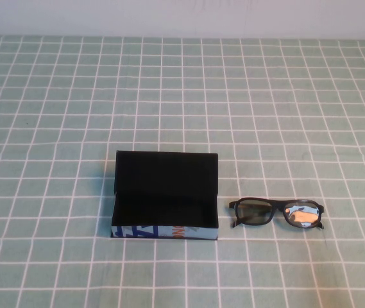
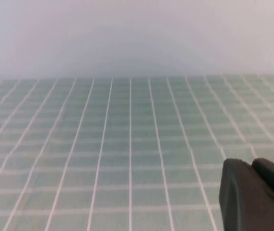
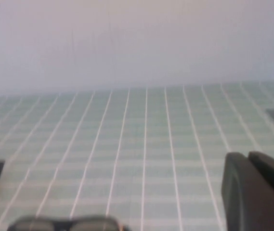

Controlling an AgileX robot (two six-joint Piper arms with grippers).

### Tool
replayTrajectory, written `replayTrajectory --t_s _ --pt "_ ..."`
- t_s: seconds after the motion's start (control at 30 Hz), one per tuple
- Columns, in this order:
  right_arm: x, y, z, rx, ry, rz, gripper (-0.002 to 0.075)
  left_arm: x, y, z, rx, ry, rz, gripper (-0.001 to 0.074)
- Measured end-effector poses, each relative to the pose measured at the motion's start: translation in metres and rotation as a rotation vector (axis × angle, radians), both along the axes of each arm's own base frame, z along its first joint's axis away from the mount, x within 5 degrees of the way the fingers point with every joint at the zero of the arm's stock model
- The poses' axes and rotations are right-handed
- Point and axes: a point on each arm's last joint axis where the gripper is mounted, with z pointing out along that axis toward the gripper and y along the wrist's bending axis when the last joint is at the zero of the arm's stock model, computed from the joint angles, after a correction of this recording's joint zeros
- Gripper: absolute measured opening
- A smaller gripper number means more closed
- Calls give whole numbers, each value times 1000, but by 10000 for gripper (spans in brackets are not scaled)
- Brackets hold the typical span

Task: Return glasses to glasses case

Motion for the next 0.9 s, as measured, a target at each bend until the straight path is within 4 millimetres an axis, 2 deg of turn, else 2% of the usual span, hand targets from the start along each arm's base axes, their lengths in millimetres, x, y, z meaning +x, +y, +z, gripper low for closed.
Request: replayTrajectory --t_s 0.27,0.37,0.7,0.83,0.9 --pt "-8 -11 40 44 -455 -120 -13 -5 -6 32 -20 -354 -74 1" --pt "-14 -15 52 60 -600 -159 -13 -7 -8 38 -23 -426 -89 1" --pt "-26 -20 66 79 -807 -214 -13 -9 -9 43 -25 -486 -102 1" --pt "-32 -22 72 89 -894 -237 -13 -15 -10 53 -73 -604 -137 1" --pt "-37 -24 75 99 -963 -257 -13 -21 -11 62 -98 -720 -168 1"
